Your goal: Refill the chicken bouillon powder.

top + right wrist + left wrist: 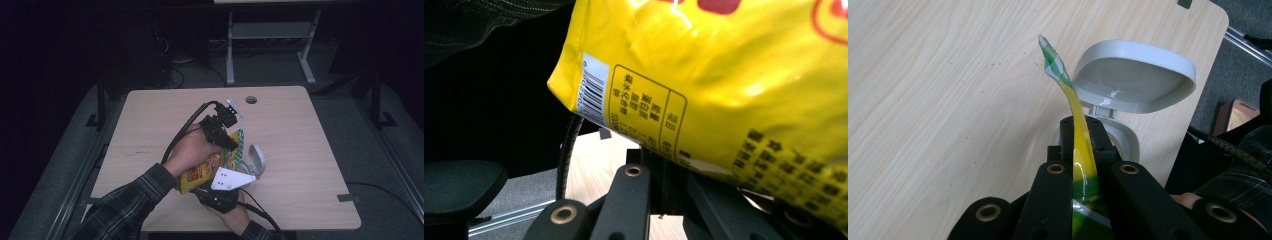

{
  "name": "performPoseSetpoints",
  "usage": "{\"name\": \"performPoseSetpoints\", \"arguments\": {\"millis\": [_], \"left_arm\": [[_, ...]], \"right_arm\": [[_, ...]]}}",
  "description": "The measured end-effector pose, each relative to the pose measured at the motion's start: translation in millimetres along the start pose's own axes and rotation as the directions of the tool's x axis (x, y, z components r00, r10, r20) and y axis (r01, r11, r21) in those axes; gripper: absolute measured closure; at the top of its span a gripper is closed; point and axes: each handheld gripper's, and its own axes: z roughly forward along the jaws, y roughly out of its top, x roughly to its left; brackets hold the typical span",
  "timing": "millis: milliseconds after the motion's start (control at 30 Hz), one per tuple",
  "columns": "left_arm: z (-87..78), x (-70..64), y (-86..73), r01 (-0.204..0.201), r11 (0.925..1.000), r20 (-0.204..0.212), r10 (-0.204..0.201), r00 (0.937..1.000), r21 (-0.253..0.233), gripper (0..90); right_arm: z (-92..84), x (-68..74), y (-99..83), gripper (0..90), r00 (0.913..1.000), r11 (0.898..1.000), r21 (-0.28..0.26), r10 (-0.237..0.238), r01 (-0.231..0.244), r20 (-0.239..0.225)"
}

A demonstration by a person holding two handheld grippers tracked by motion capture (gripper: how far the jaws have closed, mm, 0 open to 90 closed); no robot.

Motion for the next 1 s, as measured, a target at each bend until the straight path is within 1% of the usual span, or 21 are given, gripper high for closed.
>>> {"name": "performPoseSetpoints", "arguments": {"millis": [400, 667, 800, 1000], "left_arm": [[0.9, -0.2, 0.4, -0.003, 1.0000, -0.007, 0.003, 1.0000, -0.002, 89.8], [1.1, -0.1, 0.6, -0.006, 1.0000, -0.008, 0.006, 1.0000, 0.005, 89.9], [1.9, -0.7, 0.4, 0.000, 1.0000, -0.010, 0.000, 1.0000, 0.001, 89.8], [2.3, -0.3, 0.6, -0.001, 1.0000, -0.012, 0.001, 0.9999, 0.003, 89.8]], "right_arm": [[-0.1, 0.2, 0.0, 90.0, 1.0000, 1.000, -0.001, -0.001, 0.001, 0.001], [0.1, 0.7, -0.1, 90.0, 1.0000, 1.000, -0.002, 0.001, -0.001, 0.001], [0.2, 0.8, -0.2, 90.0, 1.0000, 1.000, -0.003, 0.001, -0.001, 0.000], [0.2, 0.9, -0.2, 90.0, 1.0000, 1.000, -0.003, 0.001, -0.001, -0.001]]}}
